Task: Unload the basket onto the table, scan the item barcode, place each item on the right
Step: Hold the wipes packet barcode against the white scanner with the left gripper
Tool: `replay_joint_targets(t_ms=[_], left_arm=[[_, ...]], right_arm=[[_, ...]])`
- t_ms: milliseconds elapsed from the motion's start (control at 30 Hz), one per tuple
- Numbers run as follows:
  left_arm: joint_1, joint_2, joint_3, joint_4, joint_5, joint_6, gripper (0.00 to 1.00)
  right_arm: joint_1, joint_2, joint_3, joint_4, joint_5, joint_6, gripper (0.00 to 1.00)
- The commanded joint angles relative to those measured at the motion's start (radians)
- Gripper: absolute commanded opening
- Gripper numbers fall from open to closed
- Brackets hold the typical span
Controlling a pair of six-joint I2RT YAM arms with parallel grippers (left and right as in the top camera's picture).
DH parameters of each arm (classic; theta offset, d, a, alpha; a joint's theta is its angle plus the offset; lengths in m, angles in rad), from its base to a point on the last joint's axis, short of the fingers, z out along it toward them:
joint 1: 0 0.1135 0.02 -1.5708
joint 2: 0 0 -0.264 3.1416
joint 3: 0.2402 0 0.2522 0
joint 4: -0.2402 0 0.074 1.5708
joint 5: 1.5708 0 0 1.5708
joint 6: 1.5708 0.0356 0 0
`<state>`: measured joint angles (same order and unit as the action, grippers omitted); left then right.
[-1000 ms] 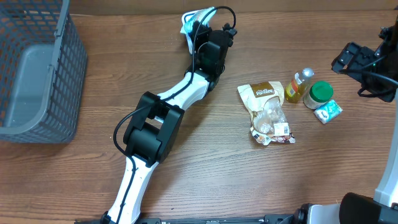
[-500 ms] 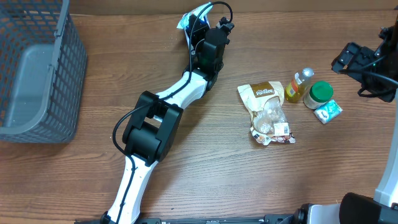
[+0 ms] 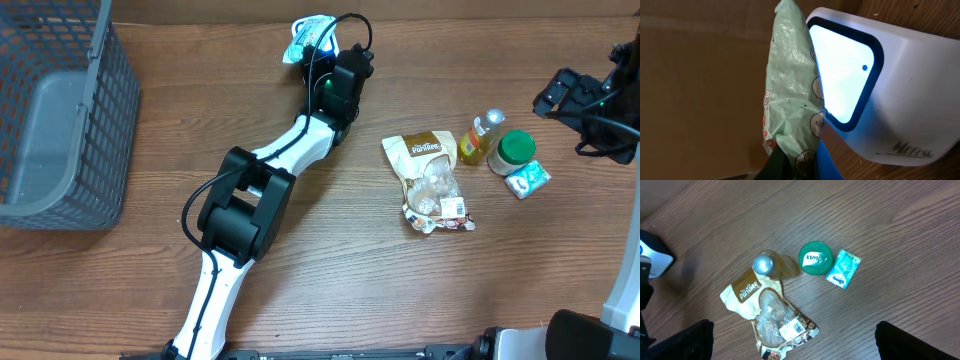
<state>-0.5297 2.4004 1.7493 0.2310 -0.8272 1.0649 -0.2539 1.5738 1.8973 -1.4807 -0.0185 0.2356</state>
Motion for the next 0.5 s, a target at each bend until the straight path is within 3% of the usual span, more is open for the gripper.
replay_joint_targets(t_ms=[0, 233, 467], left_arm=[[0.004, 0.005, 0.019, -0.007, -0.011, -0.107, 0.05], [0.003, -0.088, 0.044, -0.048, 0.027, -0.295, 0.04], [0.004, -0.282, 0.045, -0.375, 0.292, -0.666, 0.04]], right_arm=[[-0.001, -0.011, 0.020, 0.005, 0.006, 0.004, 1.00], [-0.001, -0.011, 0.020, 0.005, 0.006, 0.004, 1.00], [-0.001, -0.011, 0.020, 0.005, 0.006, 0.004, 1.00]])
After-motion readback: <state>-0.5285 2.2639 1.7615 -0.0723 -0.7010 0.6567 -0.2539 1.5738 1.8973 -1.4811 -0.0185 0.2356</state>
